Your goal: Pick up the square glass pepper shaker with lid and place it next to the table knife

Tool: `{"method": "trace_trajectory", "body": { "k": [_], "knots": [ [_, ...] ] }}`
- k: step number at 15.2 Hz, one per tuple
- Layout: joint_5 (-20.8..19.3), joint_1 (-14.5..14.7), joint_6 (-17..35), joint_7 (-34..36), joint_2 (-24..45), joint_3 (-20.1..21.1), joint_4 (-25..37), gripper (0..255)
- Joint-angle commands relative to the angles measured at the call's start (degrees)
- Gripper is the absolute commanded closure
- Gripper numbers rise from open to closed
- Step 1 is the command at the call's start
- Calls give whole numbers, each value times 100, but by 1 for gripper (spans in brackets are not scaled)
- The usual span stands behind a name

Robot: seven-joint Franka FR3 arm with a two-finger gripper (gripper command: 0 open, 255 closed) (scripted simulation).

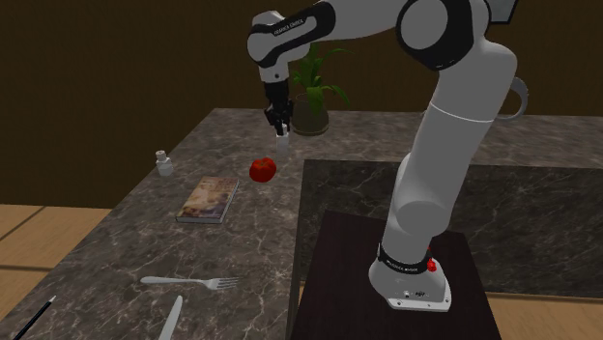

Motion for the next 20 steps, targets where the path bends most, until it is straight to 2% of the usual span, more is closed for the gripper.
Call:
{"method": "trace_trajectory", "body": {
  "k": [1,8,14,20],
  "knots": [
    [-11,5,-161,12,-46,13,116,255],
    [-17,16,-641,12,-94,35,550,255],
    [-19,328,-630,912,-769,577,-147,255],
    [162,640,-632,1770,-1220,1149,-614,255]
  ]
}}
